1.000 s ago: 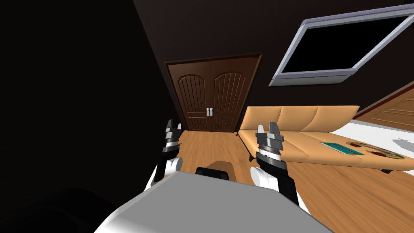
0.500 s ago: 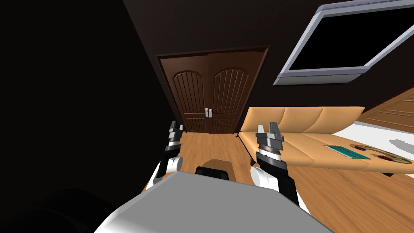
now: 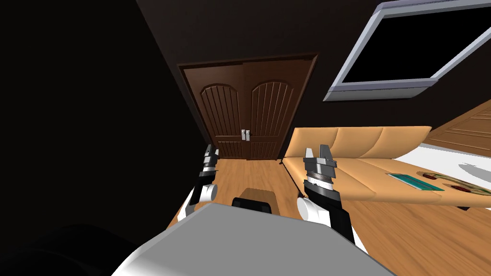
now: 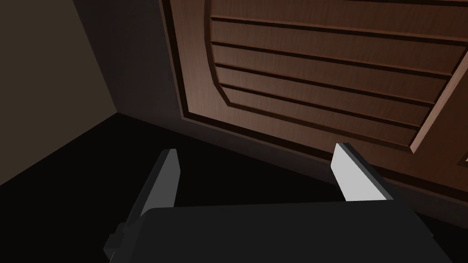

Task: Pull the door open

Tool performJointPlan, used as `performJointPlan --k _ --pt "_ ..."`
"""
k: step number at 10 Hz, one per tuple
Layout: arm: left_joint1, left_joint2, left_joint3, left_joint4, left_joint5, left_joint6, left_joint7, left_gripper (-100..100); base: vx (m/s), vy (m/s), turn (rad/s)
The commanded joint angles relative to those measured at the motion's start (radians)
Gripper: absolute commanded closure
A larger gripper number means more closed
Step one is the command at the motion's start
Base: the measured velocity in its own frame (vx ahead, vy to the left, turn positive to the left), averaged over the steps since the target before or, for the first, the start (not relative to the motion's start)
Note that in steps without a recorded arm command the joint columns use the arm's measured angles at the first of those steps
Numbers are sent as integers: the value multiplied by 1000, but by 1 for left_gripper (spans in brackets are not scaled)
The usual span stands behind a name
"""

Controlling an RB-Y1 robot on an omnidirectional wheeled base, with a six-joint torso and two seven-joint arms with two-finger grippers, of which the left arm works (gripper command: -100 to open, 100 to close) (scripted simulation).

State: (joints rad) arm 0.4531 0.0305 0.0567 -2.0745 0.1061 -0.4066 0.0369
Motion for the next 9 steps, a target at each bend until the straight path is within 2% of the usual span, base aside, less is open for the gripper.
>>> performJointPlan --k 1,9 --pt "-10 6 0 29 -1 -1 0 -100 106 -12 -30" --pt "-84 47 21 182 1 22 9 -100 115 -28 -30"
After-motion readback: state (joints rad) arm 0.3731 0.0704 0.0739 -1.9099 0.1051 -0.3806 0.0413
